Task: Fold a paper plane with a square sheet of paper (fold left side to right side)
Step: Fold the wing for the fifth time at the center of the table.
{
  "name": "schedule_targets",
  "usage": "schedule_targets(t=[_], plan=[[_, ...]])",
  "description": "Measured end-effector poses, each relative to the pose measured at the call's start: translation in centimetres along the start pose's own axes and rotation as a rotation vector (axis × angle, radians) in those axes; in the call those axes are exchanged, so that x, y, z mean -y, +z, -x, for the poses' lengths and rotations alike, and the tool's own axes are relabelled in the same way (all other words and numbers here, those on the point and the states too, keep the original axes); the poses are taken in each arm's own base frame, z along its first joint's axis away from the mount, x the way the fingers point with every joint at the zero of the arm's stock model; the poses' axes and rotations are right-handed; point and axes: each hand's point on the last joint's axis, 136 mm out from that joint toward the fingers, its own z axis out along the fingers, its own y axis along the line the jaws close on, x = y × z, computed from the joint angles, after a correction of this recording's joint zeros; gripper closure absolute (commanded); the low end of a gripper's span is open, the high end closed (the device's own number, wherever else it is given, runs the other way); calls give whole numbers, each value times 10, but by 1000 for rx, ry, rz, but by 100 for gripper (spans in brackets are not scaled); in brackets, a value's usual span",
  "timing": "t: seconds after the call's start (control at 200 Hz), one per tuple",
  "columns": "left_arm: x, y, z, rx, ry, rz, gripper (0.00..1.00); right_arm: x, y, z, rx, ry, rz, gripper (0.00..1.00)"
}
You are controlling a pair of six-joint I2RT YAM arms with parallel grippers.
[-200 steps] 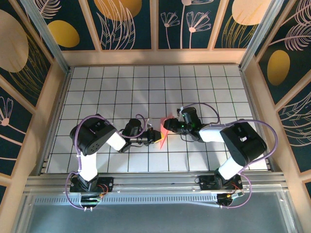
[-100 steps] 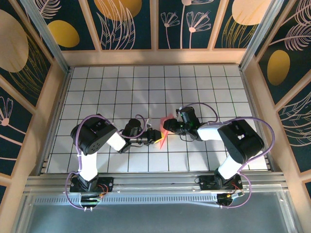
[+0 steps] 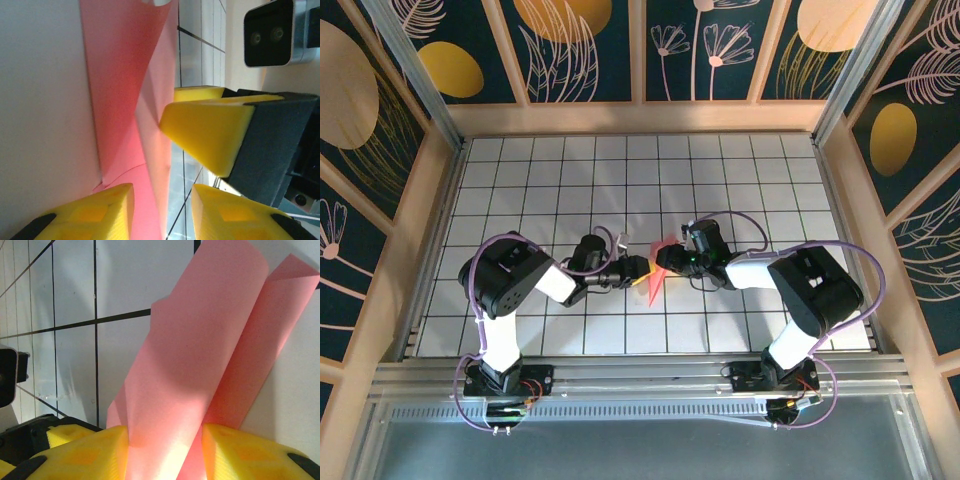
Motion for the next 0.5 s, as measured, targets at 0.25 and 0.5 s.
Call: schedule_targets(t=[0.25,0.5], plan=[[-8,5,1,-10,9,36,80,0,0,0,0,-3,-3,57],[-18,7,2,-16,20,83,94,0,0,0,-3,-4,-8,57]])
